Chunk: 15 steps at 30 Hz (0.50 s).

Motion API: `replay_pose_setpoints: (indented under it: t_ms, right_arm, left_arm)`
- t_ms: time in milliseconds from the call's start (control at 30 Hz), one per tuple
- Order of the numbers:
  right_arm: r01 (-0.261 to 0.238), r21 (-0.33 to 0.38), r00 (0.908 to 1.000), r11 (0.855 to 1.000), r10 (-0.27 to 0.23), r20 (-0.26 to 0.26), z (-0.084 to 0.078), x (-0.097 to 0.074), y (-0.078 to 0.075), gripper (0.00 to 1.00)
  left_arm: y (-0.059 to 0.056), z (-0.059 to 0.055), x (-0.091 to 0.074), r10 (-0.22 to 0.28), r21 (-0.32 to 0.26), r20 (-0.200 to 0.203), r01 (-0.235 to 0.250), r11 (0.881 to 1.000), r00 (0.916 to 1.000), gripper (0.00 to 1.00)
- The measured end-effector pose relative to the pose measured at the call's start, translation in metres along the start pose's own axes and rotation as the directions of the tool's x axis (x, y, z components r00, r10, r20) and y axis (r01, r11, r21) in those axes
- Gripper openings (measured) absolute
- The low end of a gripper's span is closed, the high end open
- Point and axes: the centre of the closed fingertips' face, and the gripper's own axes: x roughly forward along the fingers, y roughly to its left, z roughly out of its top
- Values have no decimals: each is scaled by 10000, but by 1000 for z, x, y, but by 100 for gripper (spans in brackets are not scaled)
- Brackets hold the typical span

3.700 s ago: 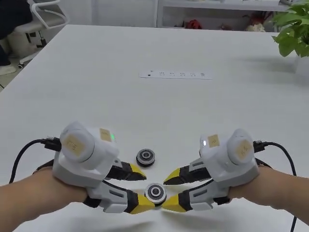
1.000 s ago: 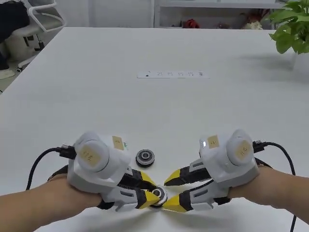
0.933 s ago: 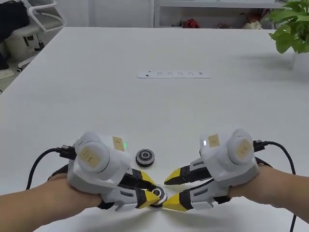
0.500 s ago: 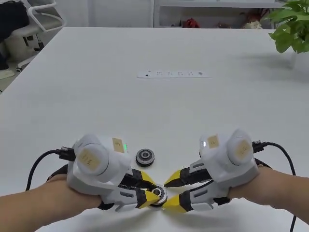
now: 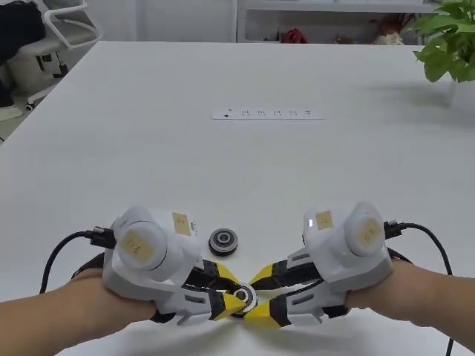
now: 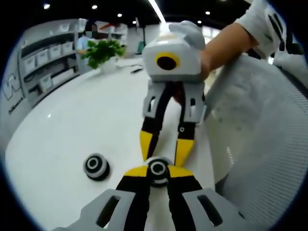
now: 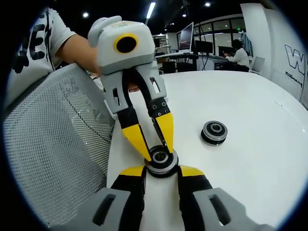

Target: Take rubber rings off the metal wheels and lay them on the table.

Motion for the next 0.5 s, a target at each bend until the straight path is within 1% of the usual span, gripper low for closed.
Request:
replay_pose_setpoints:
  t_ms: [400, 500]
  right_arm:
    - [-89, 249, 9999, 9996, 90, -63, -3, -5, -1, 18]
    - [-74, 177, 9999, 9998, 76, -89, -2, -5, 0, 19]
  left_arm:
    - [0, 0, 0, 32, 74, 4, -32, 10000, 10000, 14]
    - [0, -1, 0, 37, 95, -5, -37, 9999, 10000, 14]
